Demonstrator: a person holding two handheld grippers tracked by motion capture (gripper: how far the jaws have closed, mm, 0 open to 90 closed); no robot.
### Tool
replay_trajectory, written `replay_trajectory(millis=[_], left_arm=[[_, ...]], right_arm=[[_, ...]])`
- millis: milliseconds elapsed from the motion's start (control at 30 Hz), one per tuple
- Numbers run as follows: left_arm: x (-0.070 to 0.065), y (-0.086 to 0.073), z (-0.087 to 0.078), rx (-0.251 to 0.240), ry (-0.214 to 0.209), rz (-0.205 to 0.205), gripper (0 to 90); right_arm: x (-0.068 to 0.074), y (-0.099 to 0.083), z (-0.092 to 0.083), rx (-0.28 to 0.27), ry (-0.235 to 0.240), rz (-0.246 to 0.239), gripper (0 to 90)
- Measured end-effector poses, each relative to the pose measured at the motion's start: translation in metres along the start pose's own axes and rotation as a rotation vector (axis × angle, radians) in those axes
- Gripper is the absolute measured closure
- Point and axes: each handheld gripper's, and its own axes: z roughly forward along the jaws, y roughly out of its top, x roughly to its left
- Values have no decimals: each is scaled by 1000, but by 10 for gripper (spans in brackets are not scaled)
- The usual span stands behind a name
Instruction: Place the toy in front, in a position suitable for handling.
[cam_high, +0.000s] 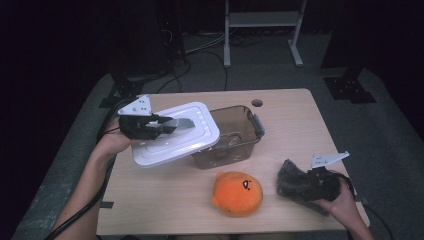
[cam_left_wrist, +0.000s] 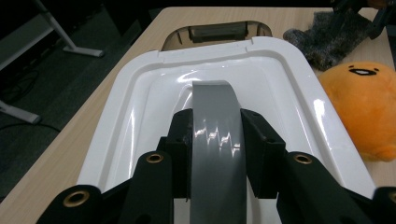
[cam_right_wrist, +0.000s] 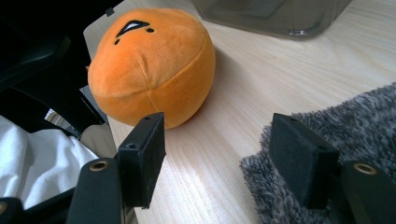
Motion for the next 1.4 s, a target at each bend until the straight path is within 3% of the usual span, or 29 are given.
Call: replay_trajectory(millis=[400, 433, 767, 900, 1100, 1400], left_arm=[[-13, -22, -21, -9, 28, -19, 663], [-16, -29, -24, -13, 29, -35, 663], [-30, -54, -41, -29, 46, -55, 663], [-33, -59, -46, -50, 53, -63, 663], [-39, -66, -51, -37, 59, -54, 663], [-50, -83, -60, -42, 67, -77, 663]], right_arm=[[0, -1, 0, 2, -4, 2, 351], [0, -2, 0, 0, -6, 3, 351], [0, -1, 0, 2, -11, 8, 352], [0, -1, 0, 1, -10, 8, 351], [0, -1, -1, -4, -13, 6, 352], [0, -1, -1, -5, -15, 10, 352]])
